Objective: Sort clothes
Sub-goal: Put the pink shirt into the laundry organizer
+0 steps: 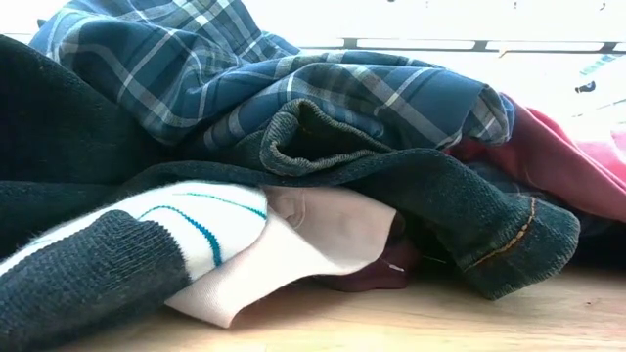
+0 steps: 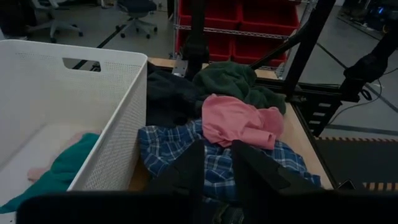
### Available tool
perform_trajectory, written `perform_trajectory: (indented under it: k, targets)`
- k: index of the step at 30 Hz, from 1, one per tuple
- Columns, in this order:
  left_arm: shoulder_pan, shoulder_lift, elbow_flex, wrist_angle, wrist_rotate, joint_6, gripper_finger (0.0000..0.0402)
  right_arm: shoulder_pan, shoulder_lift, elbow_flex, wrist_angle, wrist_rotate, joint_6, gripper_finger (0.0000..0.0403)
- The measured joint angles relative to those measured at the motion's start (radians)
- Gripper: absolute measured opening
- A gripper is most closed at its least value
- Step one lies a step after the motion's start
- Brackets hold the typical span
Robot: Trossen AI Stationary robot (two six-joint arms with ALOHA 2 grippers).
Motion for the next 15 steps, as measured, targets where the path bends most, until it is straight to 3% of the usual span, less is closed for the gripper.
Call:
perform_trajectory:
  k: [6, 15]
  targets:
    - [0.0, 0.0, 0.0, 0.0, 0.0, 0.0, 0.0087, 0.231, -0.027, 0.0, -0.1, 0.152, 0.187, 0.0115]
    - [0.0, 0.0, 0.0, 0.0, -0.001, 0.0, 0.0087, 0.475, -0.011, -0.066, -0.162, 0.169, 0.405, 0.0115]
